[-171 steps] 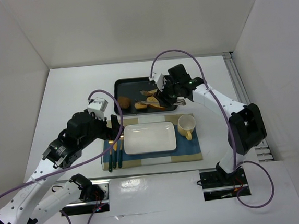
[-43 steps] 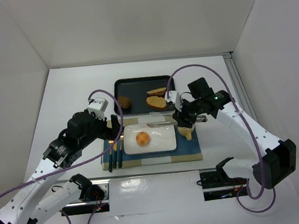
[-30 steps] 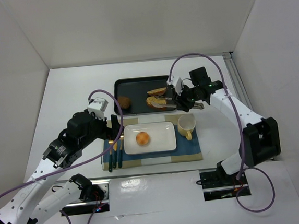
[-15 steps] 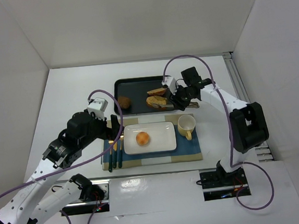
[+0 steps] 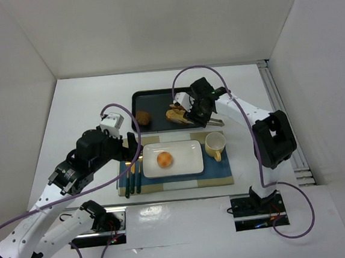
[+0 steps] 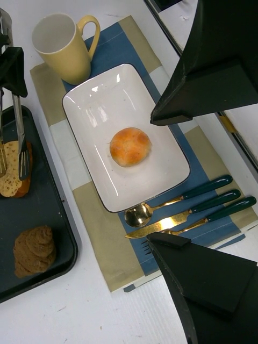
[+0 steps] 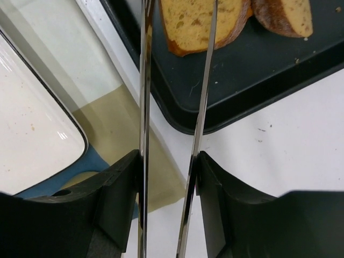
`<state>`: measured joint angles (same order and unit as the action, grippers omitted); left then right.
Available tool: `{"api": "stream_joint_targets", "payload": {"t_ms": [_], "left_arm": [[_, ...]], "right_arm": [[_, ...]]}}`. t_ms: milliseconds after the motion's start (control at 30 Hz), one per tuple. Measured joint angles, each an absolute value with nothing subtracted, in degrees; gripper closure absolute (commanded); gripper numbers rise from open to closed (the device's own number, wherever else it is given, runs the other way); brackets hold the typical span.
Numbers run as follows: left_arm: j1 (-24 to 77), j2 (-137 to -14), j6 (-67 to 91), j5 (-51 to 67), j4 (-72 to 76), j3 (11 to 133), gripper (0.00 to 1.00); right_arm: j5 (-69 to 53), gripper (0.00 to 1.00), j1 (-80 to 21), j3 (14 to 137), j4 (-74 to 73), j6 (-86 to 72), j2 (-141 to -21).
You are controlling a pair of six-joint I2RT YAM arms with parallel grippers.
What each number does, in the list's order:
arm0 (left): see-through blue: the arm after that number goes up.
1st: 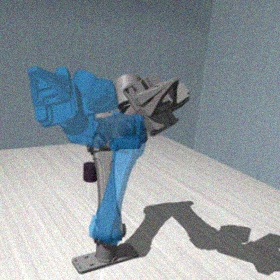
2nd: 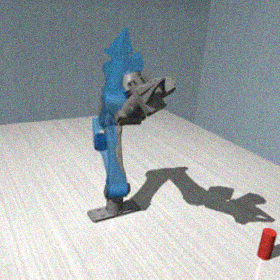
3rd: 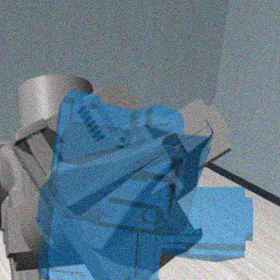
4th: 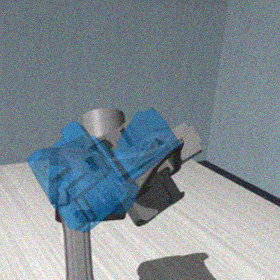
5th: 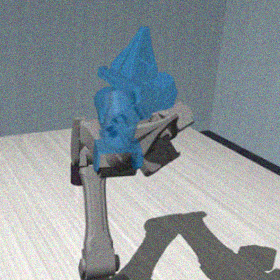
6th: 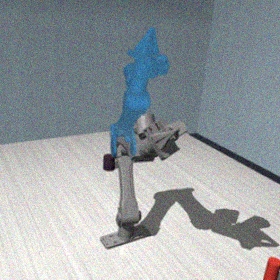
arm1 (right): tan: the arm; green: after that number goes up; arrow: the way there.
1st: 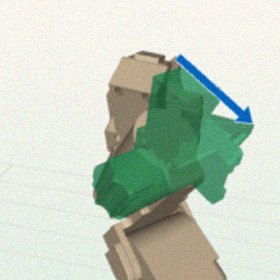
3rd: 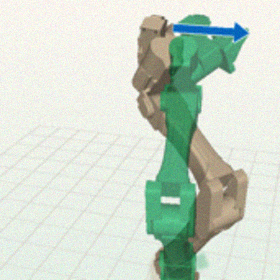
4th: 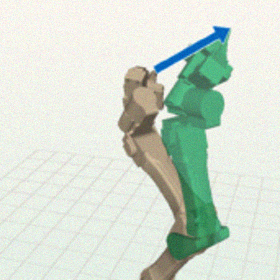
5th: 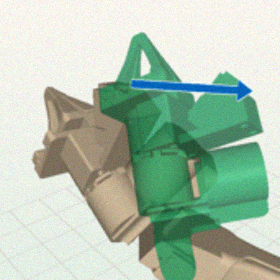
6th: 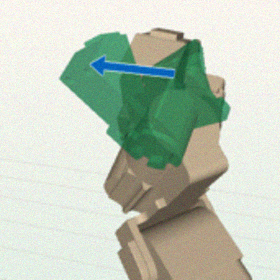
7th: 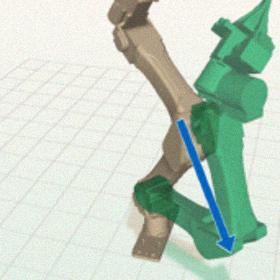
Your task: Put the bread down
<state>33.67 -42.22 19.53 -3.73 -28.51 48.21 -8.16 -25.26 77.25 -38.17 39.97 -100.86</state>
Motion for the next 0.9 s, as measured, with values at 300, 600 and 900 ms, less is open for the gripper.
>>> {"api": "stream_joint_targets", "payload": {"t_ms": [300, 600, 900], "left_arm": [[33.6, -42.1, 19.5, -3.7, -28.5, 48.2, 0.00], [33.7, -41.8, 19.5, -3.7, -28.5, 48.2, 0.00], [33.6, -41.8, 19.5, -3.7, -28.5, 48.2, 0.00]], "right_arm": [[-0.6, 0.79, -29.8, 81.9, -43.4, 39.3, -104.4], [-0.1, 1.00, -30.7, 83.1, -44.7, 38.0, -104.1], [-10.1, 1.00, -27.1, 82.6, -44.8, 37.5, -92.8]]}}
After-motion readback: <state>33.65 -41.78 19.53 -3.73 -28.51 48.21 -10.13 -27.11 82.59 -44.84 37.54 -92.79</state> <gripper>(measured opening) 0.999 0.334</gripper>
